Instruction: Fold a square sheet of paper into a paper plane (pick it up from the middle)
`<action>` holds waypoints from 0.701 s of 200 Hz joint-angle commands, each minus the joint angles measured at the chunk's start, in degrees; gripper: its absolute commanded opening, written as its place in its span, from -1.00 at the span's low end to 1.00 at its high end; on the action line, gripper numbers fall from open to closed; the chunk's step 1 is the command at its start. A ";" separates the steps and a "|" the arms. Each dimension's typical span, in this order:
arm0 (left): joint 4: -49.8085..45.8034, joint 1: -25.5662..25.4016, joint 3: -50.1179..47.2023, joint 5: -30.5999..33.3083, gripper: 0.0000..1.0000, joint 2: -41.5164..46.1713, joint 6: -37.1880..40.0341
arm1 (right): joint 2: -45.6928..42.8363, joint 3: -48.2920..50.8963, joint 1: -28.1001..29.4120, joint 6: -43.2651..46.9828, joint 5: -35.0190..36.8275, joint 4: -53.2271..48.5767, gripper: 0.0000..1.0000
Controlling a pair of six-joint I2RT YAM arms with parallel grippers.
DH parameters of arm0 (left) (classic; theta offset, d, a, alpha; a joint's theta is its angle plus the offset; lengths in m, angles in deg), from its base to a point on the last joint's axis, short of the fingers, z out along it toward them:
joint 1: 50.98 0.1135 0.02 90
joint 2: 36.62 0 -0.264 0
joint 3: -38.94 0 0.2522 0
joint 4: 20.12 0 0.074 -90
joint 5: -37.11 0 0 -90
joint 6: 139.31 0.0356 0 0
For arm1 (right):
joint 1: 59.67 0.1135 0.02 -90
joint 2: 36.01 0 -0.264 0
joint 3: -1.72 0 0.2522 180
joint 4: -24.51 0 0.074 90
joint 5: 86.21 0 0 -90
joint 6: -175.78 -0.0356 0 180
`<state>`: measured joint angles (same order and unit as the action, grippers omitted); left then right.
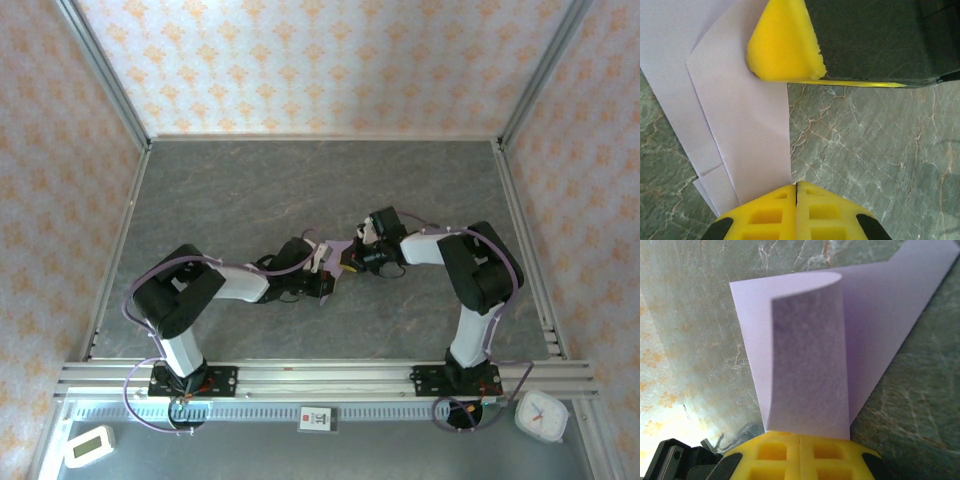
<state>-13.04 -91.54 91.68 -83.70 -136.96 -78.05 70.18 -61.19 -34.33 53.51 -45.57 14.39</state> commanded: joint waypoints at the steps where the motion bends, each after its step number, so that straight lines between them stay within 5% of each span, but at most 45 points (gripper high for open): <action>1: -2.42 -0.97 -2.11 1.62 -1.00 -0.66 1.33 | 5.68 1.75 0.41 0.23 9.04 -7.15 -1.00; 140: -3.97 -5.83 -8.63 5.49 -1.00 4.56 -1.44 | 7.06 0.46 0.43 0.45 9.65 -8.31 -1.00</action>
<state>-9.02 -95.65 86.20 -77.45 -133.44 -78.18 70.77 -62.69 -34.33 53.51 -45.75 11.85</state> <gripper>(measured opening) 0.054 0.062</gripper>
